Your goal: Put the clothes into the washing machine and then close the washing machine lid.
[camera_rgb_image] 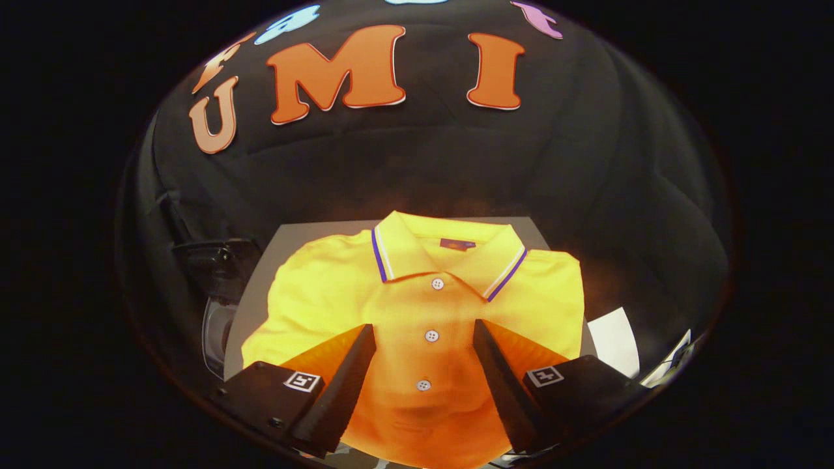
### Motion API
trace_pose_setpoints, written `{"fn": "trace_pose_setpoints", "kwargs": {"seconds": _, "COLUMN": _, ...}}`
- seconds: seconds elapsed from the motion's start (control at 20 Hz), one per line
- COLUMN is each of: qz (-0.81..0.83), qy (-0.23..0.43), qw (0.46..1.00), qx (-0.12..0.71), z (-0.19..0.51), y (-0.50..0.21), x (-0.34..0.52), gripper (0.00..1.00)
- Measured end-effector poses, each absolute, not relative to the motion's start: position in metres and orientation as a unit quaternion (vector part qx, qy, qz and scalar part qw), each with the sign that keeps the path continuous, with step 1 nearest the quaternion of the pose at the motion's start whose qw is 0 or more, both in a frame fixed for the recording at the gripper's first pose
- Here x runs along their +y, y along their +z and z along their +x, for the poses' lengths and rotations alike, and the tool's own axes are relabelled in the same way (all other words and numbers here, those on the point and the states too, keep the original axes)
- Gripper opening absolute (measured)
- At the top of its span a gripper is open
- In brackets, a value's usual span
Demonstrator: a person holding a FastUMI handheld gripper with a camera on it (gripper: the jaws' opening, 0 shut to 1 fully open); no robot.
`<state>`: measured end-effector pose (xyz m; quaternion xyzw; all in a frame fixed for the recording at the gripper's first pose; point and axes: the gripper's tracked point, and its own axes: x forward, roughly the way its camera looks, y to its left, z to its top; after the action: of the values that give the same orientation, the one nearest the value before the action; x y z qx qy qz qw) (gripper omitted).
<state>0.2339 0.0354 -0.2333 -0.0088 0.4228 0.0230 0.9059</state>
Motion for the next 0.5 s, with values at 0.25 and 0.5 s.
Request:
{"fn": "trace_pose_setpoints", "kwargs": {"seconds": 0.25, "qz": -0.006, "qy": 0.030, "qw": 0.905, "qx": 0.425, "z": 0.2313, "y": -0.2339, "x": 0.0392, "gripper": 0.99}}
{"fn": "trace_pose_setpoints", "kwargs": {"seconds": 0.5, "qz": -0.012, "qy": 0.040, "qw": 0.902, "qx": 0.429, "z": 0.2334, "y": -0.2338, "x": 0.0393, "gripper": 0.95}}
